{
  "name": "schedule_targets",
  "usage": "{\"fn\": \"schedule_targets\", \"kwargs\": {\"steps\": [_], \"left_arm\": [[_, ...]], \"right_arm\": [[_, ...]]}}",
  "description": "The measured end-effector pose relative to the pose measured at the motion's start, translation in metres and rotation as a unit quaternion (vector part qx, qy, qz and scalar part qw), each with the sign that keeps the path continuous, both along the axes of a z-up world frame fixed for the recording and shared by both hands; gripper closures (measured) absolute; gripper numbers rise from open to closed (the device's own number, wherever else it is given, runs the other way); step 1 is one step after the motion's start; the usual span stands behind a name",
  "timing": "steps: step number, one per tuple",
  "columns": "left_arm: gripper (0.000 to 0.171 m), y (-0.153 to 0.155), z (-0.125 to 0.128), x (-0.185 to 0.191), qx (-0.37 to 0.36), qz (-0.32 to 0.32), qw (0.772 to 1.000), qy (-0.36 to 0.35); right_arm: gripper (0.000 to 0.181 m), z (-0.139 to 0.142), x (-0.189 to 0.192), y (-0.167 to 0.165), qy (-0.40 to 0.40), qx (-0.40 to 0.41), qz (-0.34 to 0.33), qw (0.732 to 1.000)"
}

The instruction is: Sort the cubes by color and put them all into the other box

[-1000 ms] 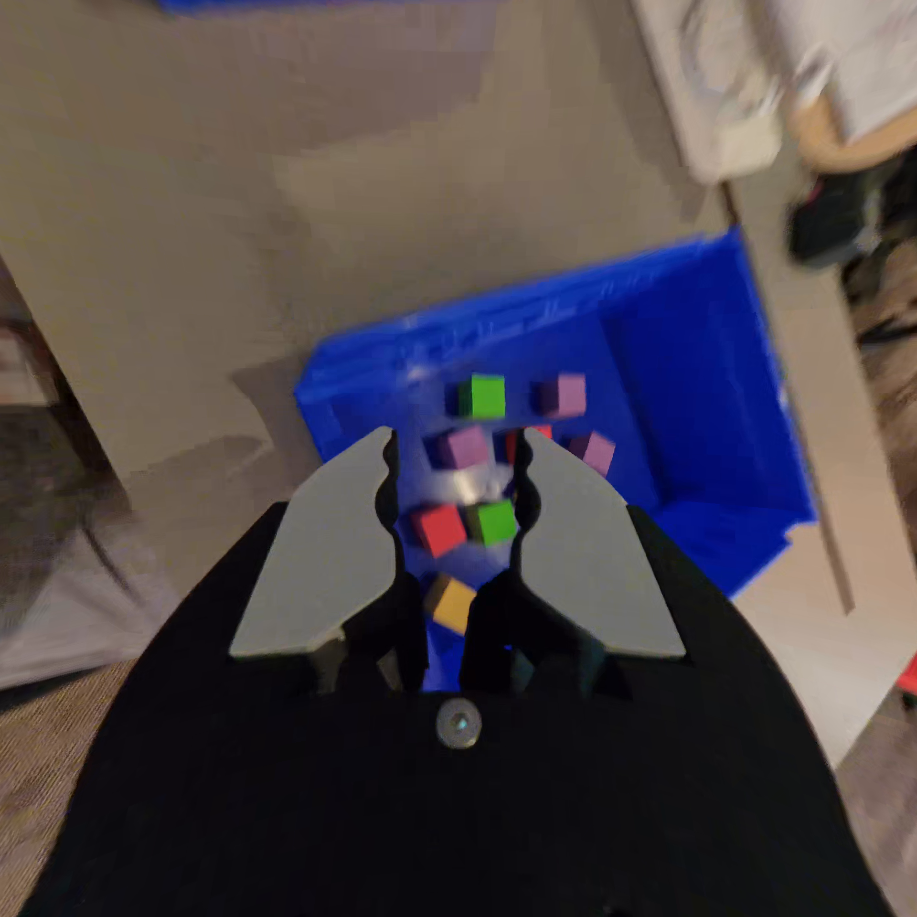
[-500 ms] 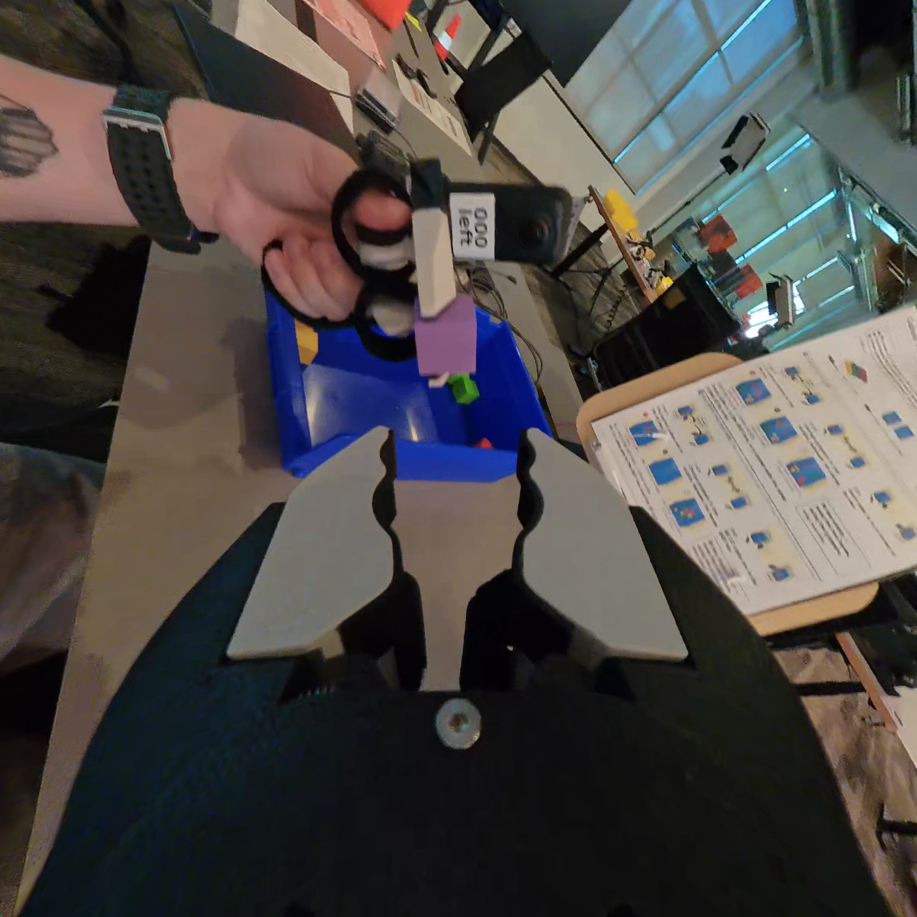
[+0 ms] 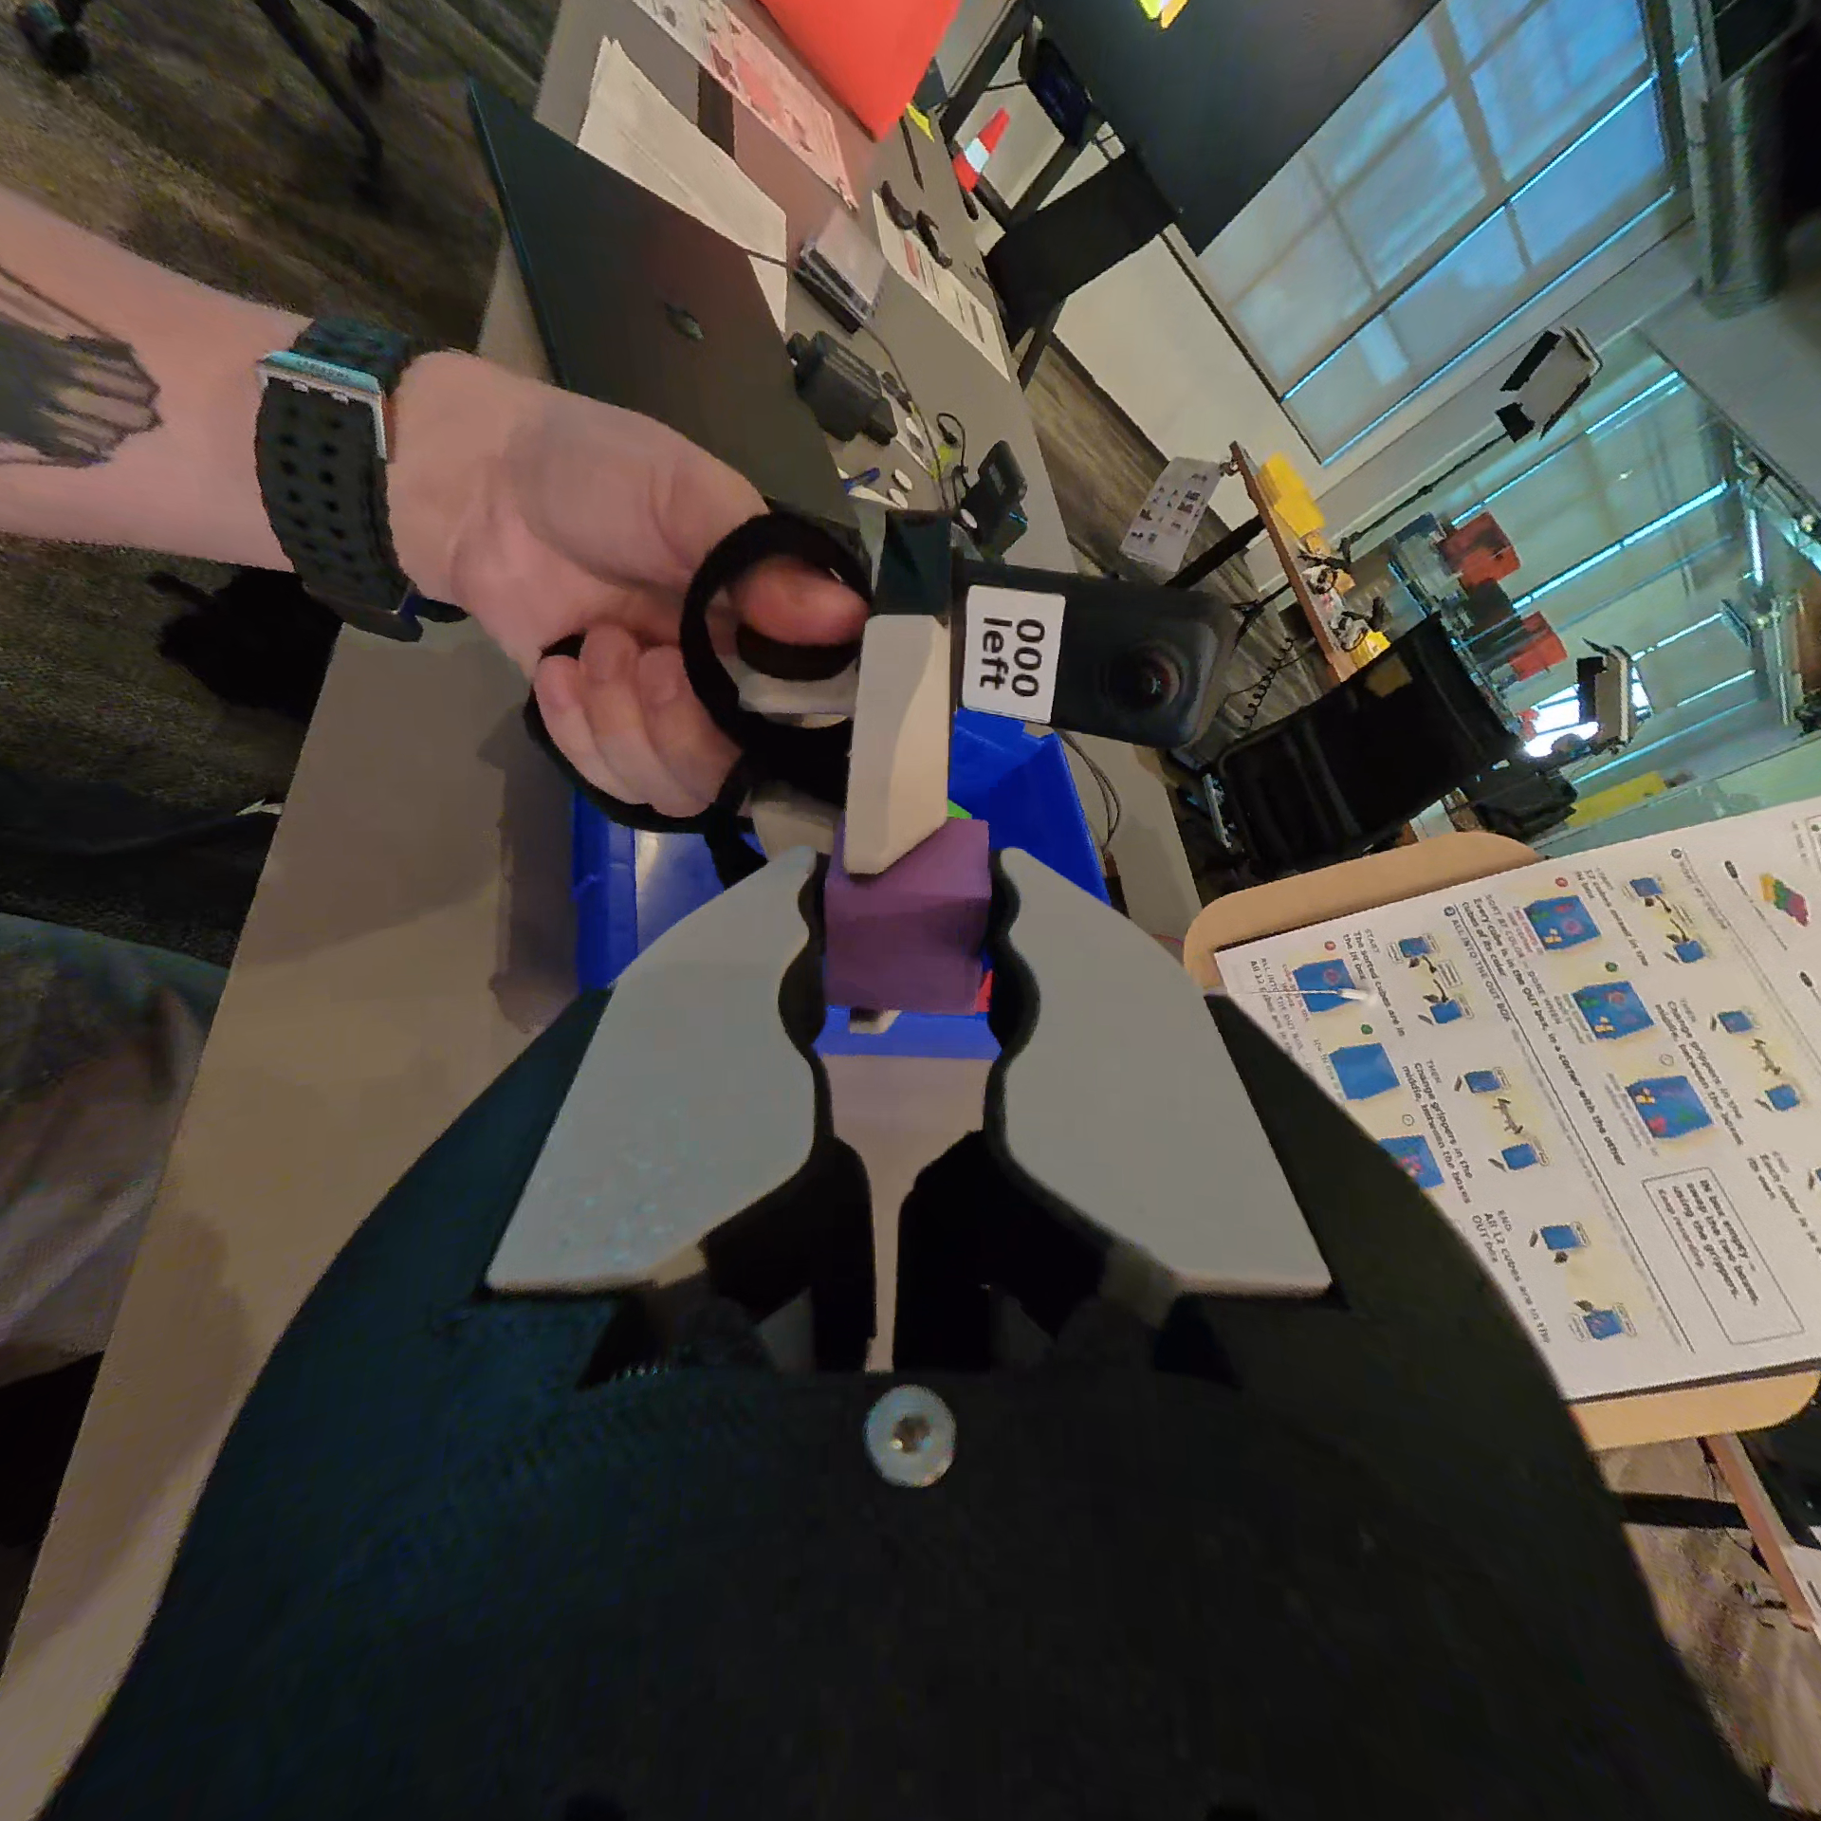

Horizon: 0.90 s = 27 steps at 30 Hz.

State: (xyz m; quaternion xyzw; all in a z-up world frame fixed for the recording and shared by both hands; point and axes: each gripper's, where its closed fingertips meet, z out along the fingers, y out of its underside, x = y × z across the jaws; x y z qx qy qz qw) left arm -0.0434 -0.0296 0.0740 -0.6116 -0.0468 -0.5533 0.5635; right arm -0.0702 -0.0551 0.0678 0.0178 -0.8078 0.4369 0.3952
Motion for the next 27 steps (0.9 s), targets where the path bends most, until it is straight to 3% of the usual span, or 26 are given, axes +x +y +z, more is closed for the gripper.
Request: {"fn": "schedule_targets", "kwargs": {"steps": [6,11,12,16,20,23,27], "left_arm": [[0.136,0.0,0.008,-0.005,0.03,0.013,0.999,-0.013],[0.116,-0.003,0.007,-0.027,0.016,0.094,0.995,0.015],[0.119,-0.006,0.005,-0.034,0.004,0.121,0.992,0.031],[0.12,-0.031,-0.001,-0.08,-0.052,0.274,0.954,0.11],[0.125,-0.066,0.003,-0.112,-0.081,0.38,0.906,0.167],[0.126,-0.083,0.001,-0.126,-0.106,0.427,0.874,0.207],[0.128,-0.092,0.0,-0.136,-0.132,0.466,0.837,0.255]], "right_arm": [[0.152,0.001,-0.001,0.003,-0.01,-0.004,-0.001,1.0],[0.152,0.001,-0.004,0.019,-0.02,0.002,-0.016,1.0],[0.152,0.003,-0.006,0.029,-0.021,0.005,-0.027,0.999],[0.152,0.012,-0.026,0.099,-0.05,0.006,-0.117,0.992],[0.153,-0.004,-0.054,0.202,-0.132,0.028,-0.261,0.956],[0.152,-0.041,-0.062,0.275,-0.227,0.056,-0.359,0.904],[0.152,-0.105,-0.057,0.328,-0.361,0.084,-0.419,0.829]]}}
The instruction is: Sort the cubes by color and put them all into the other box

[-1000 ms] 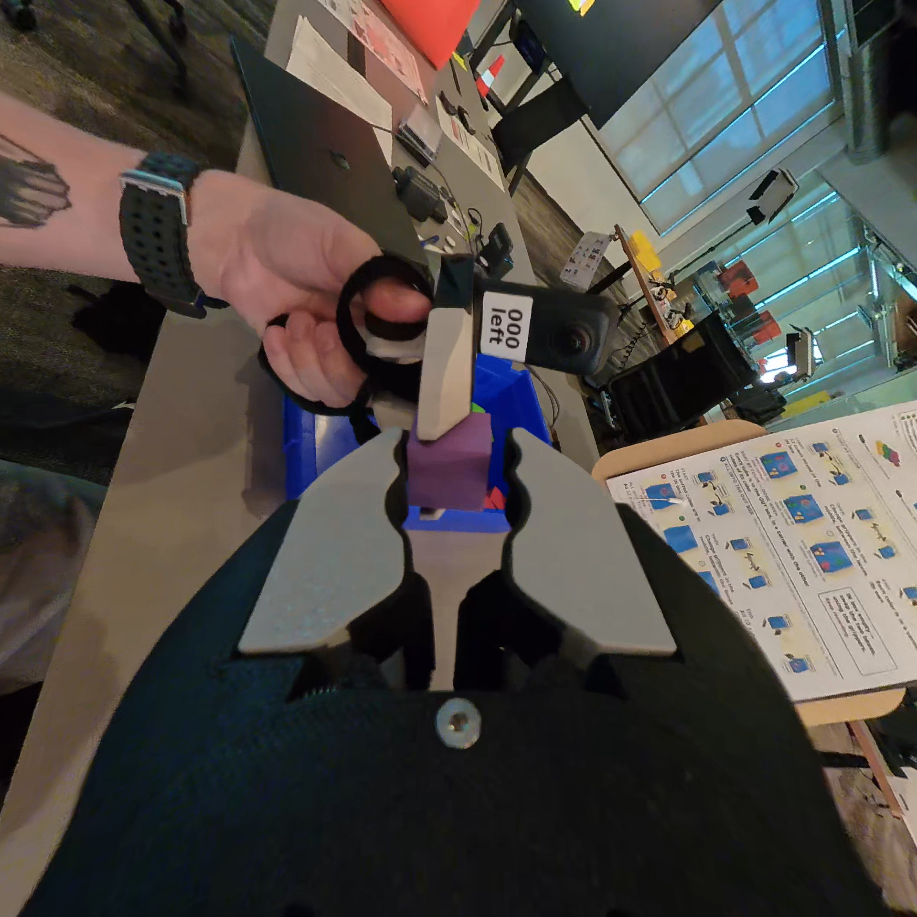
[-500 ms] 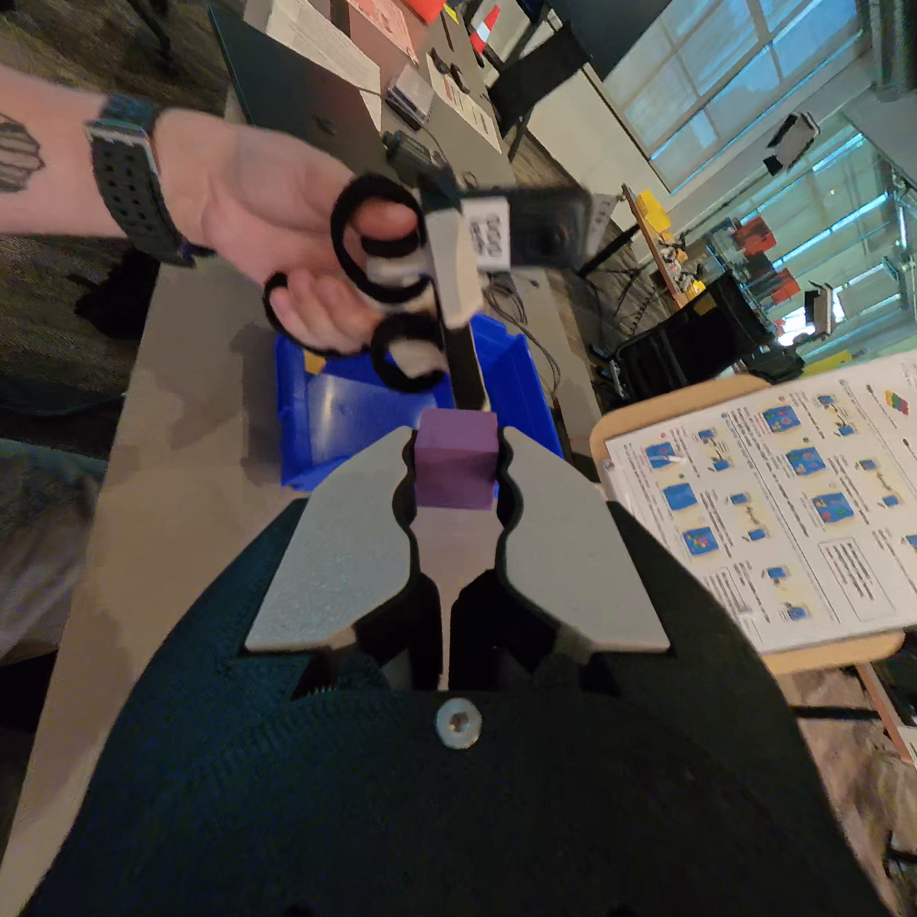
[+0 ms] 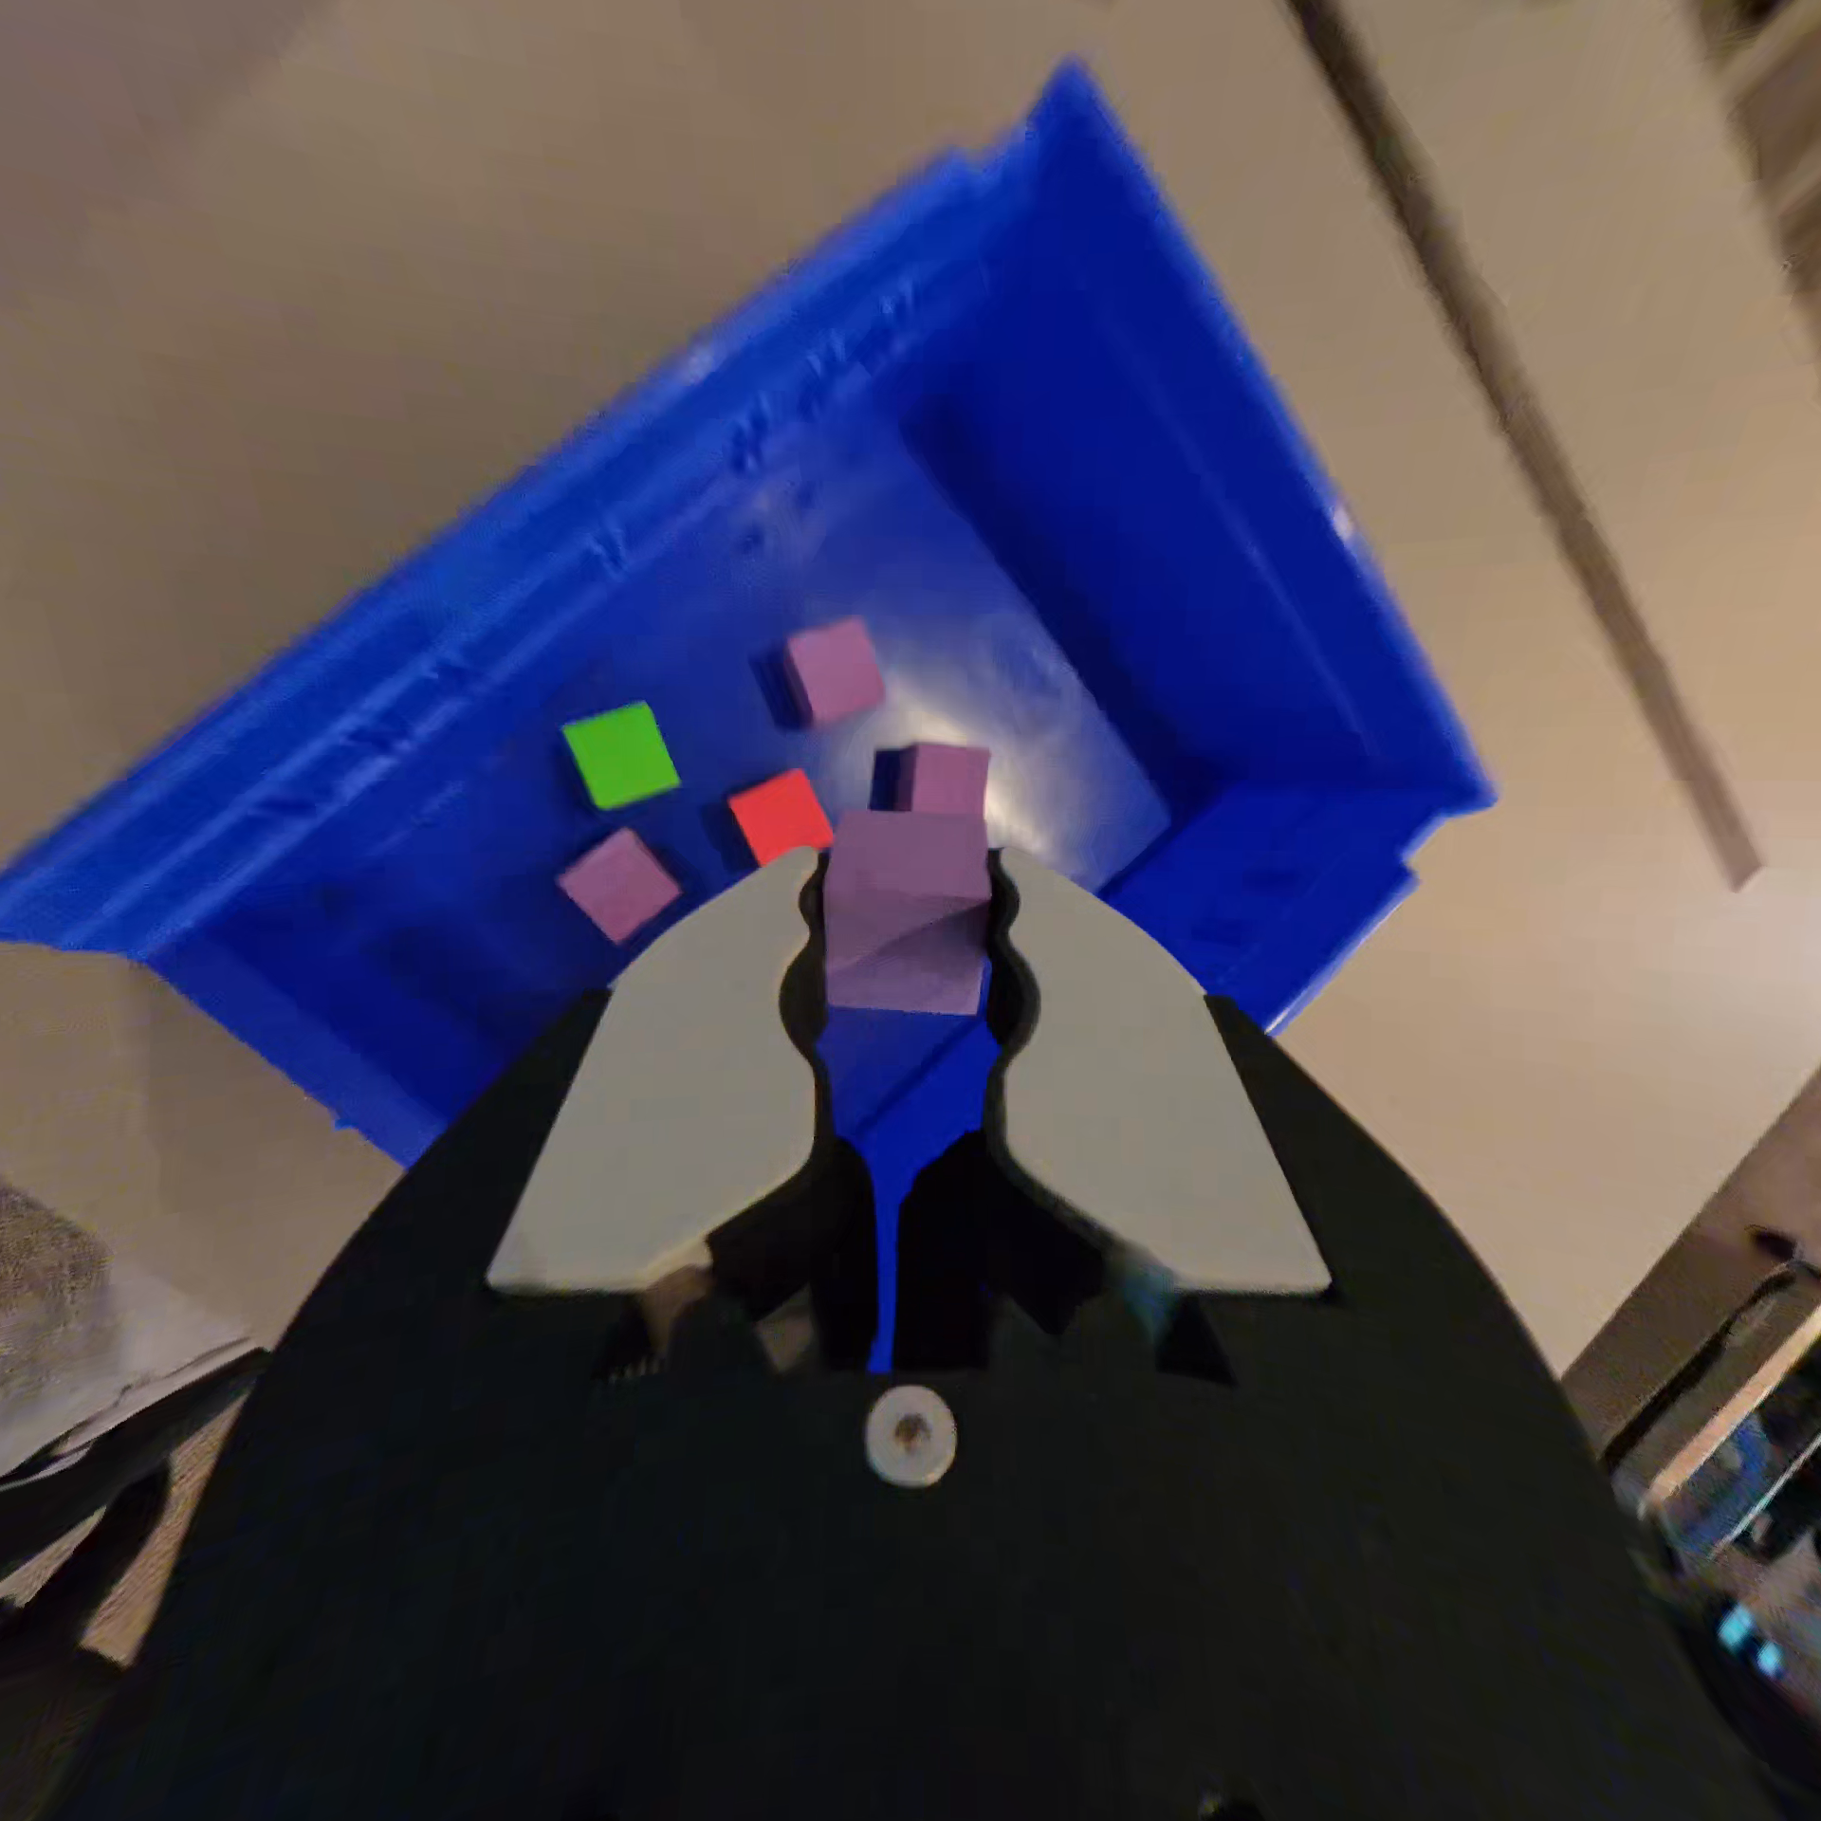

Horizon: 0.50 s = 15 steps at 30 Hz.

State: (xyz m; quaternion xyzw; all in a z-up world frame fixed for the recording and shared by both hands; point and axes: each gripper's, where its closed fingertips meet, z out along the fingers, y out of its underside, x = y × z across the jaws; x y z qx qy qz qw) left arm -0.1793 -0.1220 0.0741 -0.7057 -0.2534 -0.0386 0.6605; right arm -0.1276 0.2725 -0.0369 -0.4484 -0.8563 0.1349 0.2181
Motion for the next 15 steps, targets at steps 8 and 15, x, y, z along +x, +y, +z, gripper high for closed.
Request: {"fn": "schedule_targets", "kwargs": {"steps": [8,15], "left_arm": [[0.129,0.013,-0.006,0.012,-0.048,-0.016,0.998,0.028],[0.128,0.01,-0.025,0.014,-0.115,-0.022,0.993,0.03]], "right_arm": [[0.152,-0.053,-0.019,0.037,-0.118,-0.004,-0.109,0.987],[0.152,-0.093,-0.015,0.055,-0.22,0.033,-0.153,0.963]]}}
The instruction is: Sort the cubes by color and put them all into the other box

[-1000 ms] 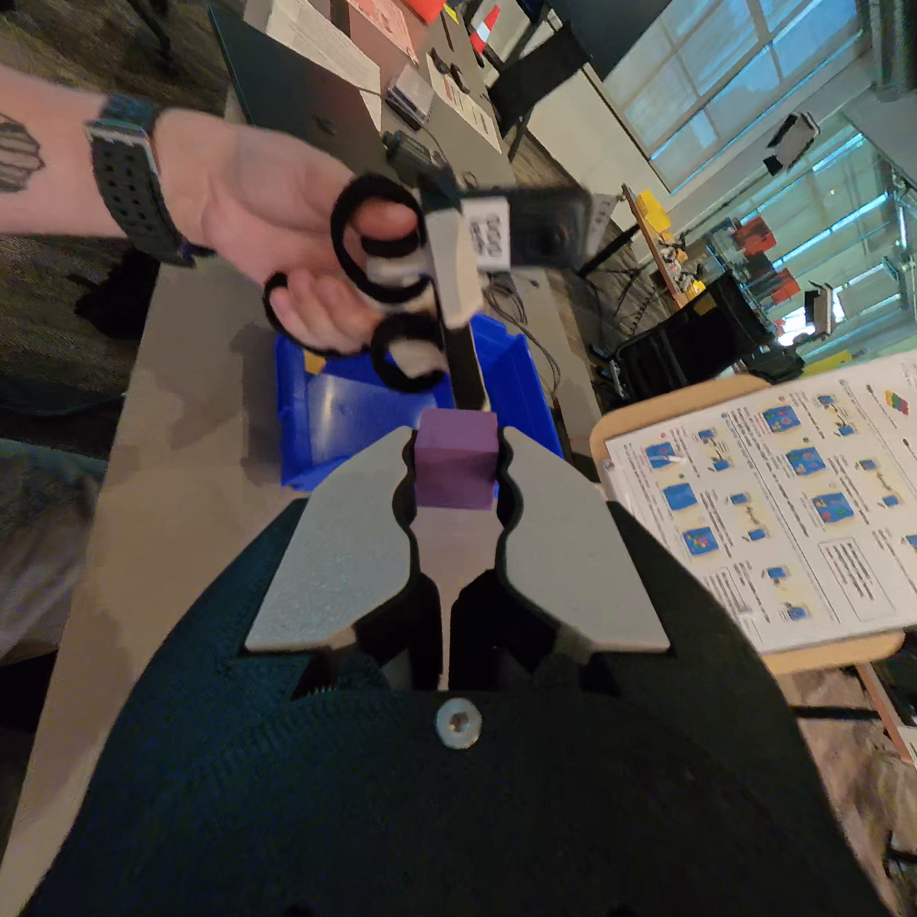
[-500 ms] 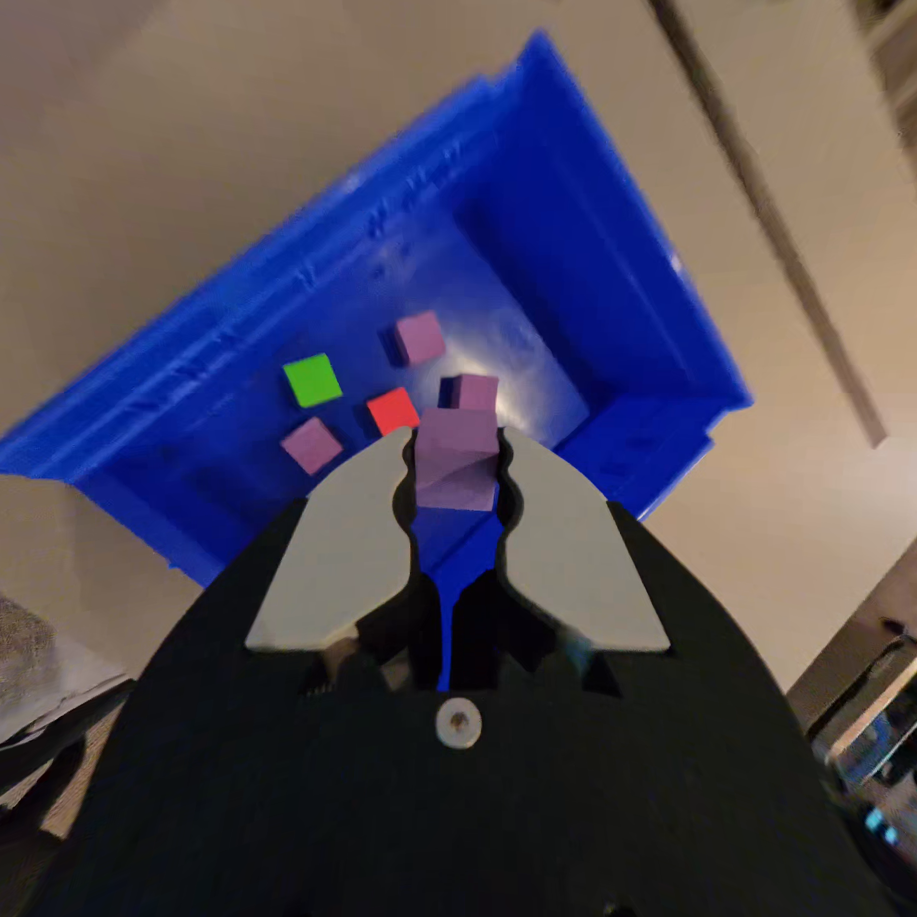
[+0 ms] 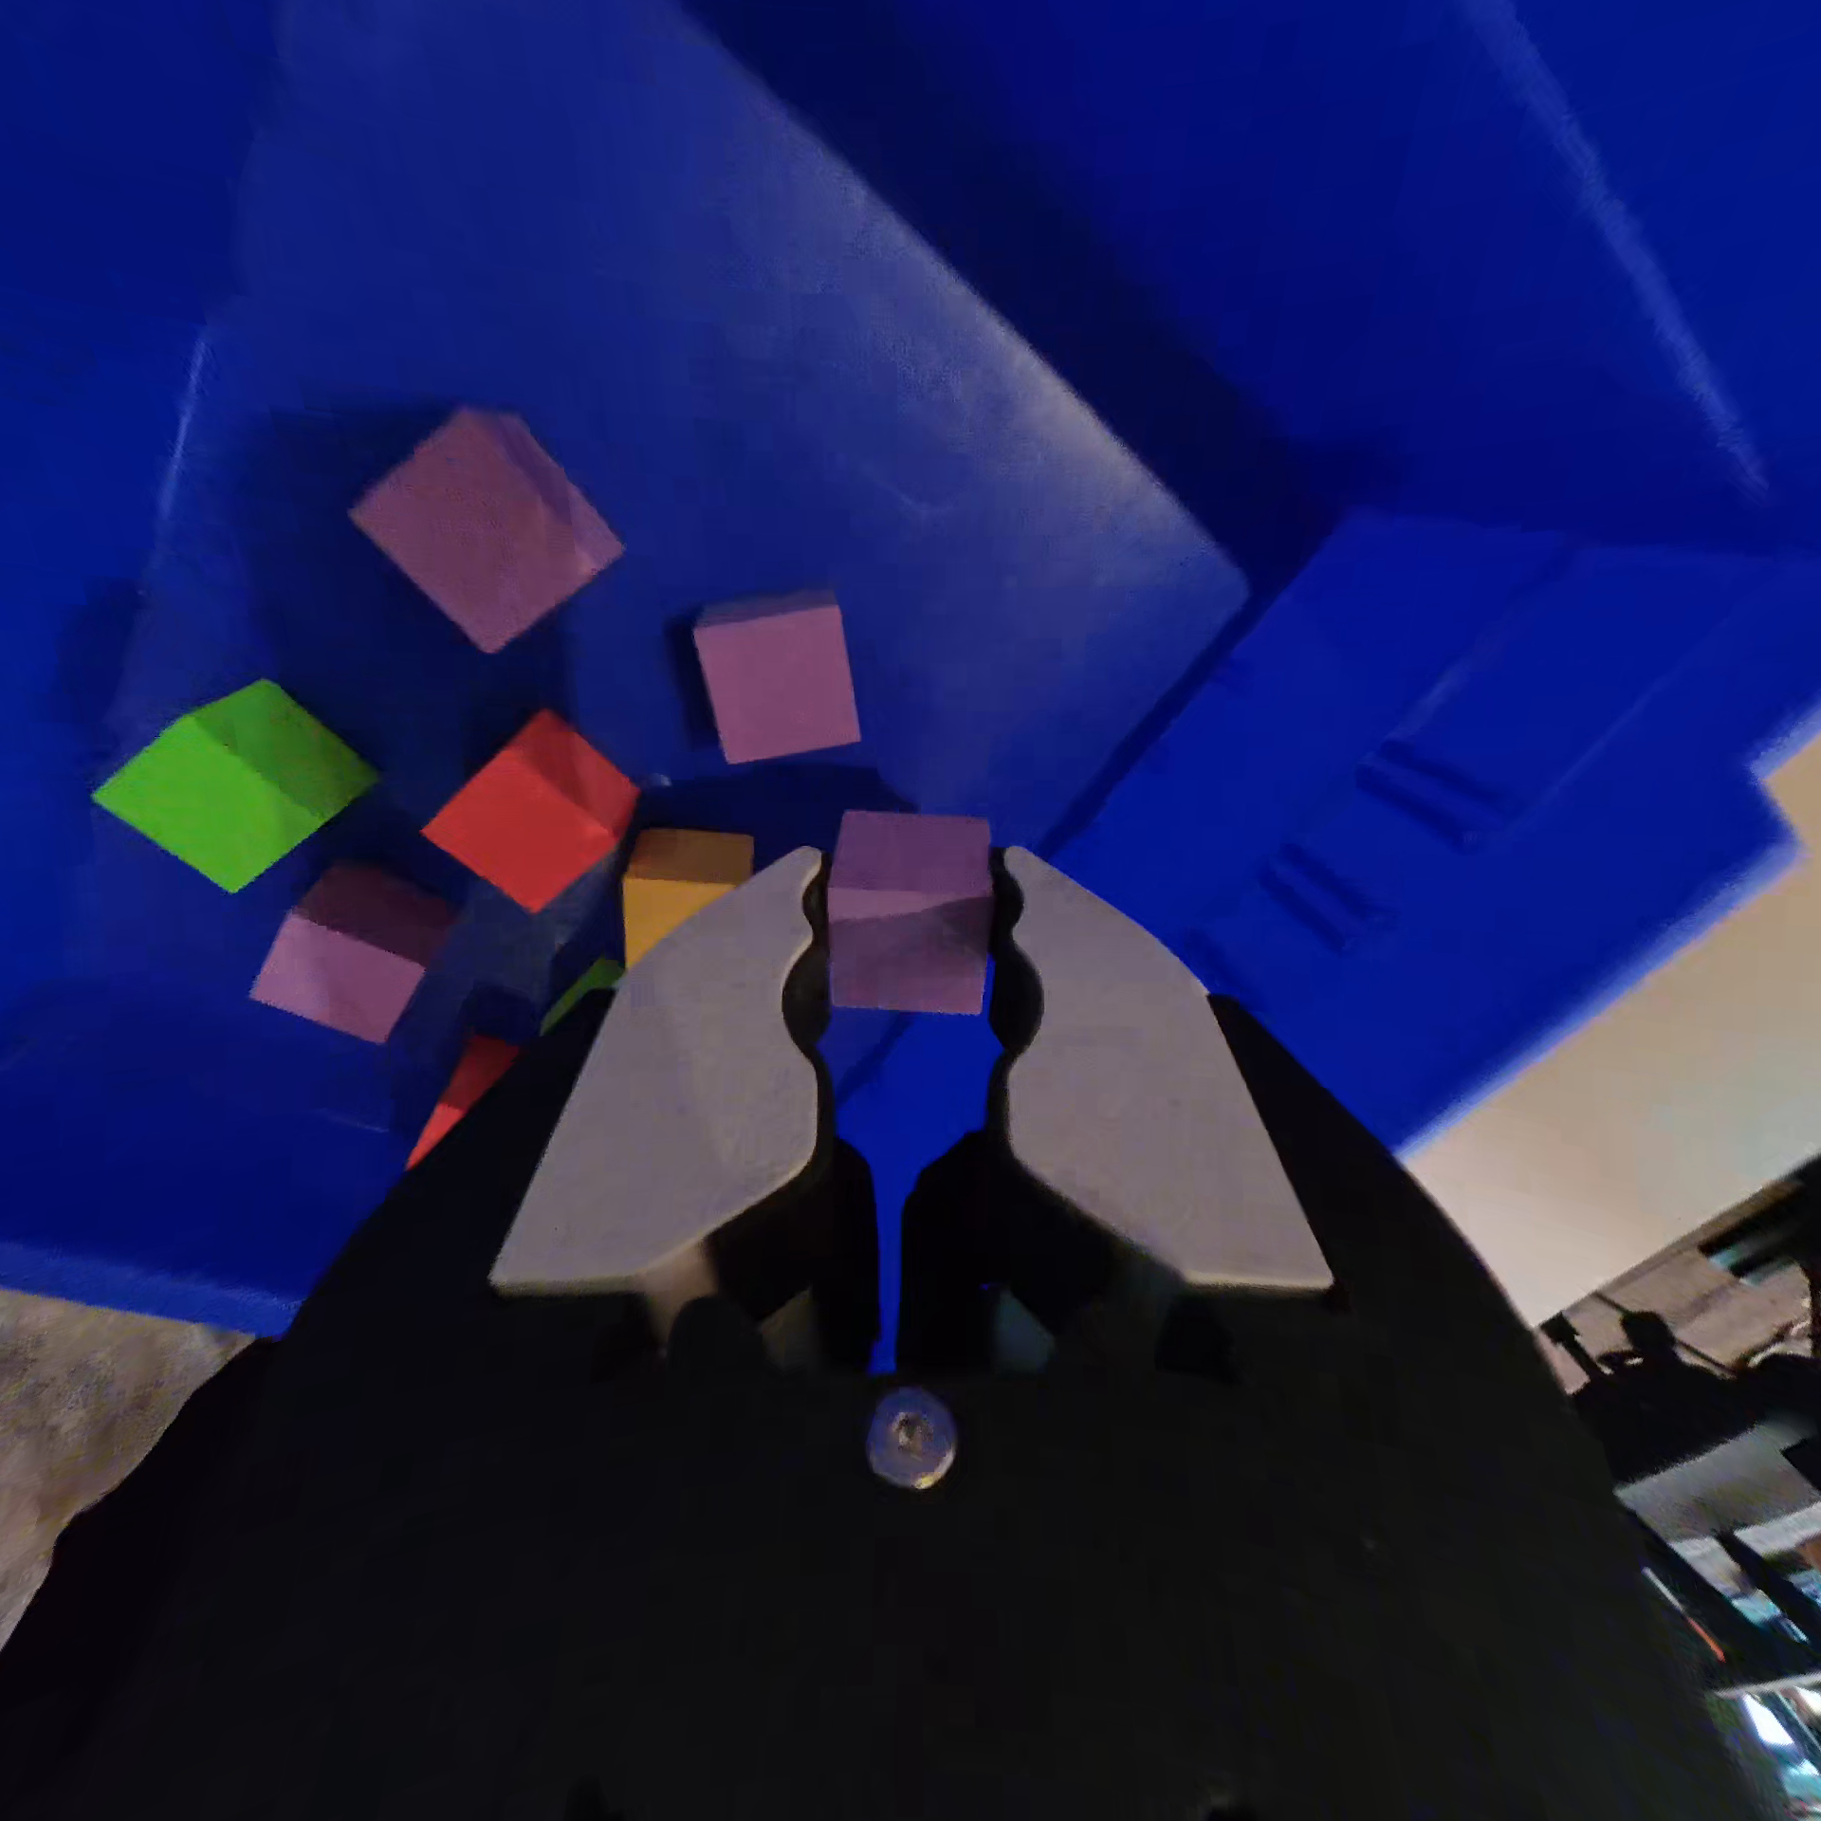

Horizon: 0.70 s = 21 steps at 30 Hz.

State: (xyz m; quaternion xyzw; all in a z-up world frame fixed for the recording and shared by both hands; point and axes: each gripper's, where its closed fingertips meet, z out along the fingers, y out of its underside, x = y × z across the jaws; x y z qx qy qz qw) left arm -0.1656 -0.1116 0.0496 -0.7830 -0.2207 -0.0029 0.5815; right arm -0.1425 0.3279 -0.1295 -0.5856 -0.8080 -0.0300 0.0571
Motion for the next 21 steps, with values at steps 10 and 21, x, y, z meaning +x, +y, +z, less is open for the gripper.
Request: {"fn": "schedule_targets", "kwargs": {"steps": [10,21], "left_arm": [[0.128,-0.002,-0.012,-0.002,-0.02,-0.009,1.0,-0.023],[0.128,-0.01,-0.027,-0.003,-0.073,0.001,0.997,-0.02]], "right_arm": [[0.151,-0.024,0.007,0.001,-0.048,-0.006,0.03,0.998],[0.127,0.012,0.006,-0.001,0.015,0.012,0.026,0.999]]}}
